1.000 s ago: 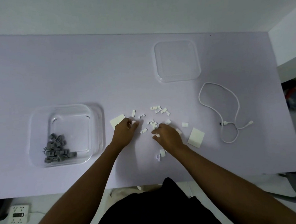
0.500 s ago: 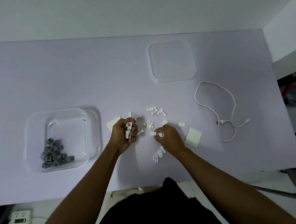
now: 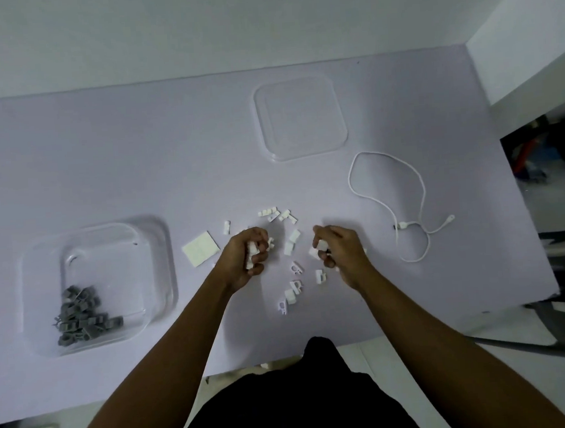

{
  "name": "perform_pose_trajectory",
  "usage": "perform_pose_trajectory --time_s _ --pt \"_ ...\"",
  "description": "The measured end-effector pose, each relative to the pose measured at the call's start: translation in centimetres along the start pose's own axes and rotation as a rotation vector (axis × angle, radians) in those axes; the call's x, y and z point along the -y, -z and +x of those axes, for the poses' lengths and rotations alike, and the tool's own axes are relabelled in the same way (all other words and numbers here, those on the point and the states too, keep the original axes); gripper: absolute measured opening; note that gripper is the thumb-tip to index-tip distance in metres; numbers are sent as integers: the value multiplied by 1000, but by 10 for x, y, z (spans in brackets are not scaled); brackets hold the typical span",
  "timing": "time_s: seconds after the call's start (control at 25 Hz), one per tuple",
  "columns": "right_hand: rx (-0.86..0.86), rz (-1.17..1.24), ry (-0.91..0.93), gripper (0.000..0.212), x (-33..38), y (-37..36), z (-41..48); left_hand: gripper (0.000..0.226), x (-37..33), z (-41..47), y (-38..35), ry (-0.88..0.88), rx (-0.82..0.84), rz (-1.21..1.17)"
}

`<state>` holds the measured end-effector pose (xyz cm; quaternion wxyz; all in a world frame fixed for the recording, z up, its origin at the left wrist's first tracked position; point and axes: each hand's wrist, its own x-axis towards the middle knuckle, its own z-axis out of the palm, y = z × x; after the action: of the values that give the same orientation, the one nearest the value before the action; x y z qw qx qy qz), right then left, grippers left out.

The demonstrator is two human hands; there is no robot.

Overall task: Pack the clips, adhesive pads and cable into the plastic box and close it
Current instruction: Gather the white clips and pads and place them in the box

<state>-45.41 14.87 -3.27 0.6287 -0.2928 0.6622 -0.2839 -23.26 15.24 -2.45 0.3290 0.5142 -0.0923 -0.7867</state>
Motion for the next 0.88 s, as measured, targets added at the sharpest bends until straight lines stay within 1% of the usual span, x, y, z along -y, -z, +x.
perform_pose_trajectory --time_s 0.04,0.08,0.12,0.16,0.24,0.28,0.36,0.4,0.44,0.48,0.52,0.56,0.6,0.64,0.68,0.72,0.76,0.8,0.84,0.88 --pt "-66 -193 102 25 -1 0 10 13 0 1 -4 11 -38 69" --pt "-92 -369 223 18 -2 -1 21 12 0 3 -7 2 -98 192" --pt "-59 -533 340 15 -1 -2 29 13 2 6 -9 -32 -169 361" --pt "18 -689 421 21 0 -4 36 17 5 9 -10 -92 -241 568" --pt "163 -965 470 34 2 -9 46 28 14 14 -12 -246 -352 987" --pt "193 -1067 475 36 3 -11 50 30 18 16 -14 -279 -386 1134" --pt "177 -1126 492 31 2 -13 57 35 26 18 -20 -289 -443 1296" --pt "138 -1070 490 27 2 -12 58 40 30 20 -22 -299 -461 1354" --pt "73 -943 466 23 3 -8 57 45 35 23 -25 -314 -477 1405" --pt "11 -734 382 18 6 -4 53 50 39 27 -28 -317 -482 1445" --pt "-13 -442 231 12 10 2 46 55 43 30 -30 -308 -479 1468" --pt "21 -124 73 8 12 10 37 58 47 35 -33 -286 -464 1468" --pt "96 148 -45 9 14 20 26 61 50 39 -35 -258 -444 1449" --pt "182 339 -94 13 13 31 14 61 52 43 -38 -240 -431 1430" --pt "248 442 -103 16 11 40 4 59 53 46 -39 -233 -424 1420" --pt "286 488 -97 17 9 48 -5 56 53 49 -40 -239 -414 1421" --pt "283 500 -99 17 5 54 -11 52 52 51 -42 -244 -400 1424" --pt "242 494 -121 20 2 56 -14 47 51 52 -41 -248 -379 1412" --pt "157 429 -131 27 -2 58 -13 41 49 52 -42 -247 -352 1381" --pt "47 297 -112 33 -6 58 -9 34 46 51 -42 -238 -327 1328"
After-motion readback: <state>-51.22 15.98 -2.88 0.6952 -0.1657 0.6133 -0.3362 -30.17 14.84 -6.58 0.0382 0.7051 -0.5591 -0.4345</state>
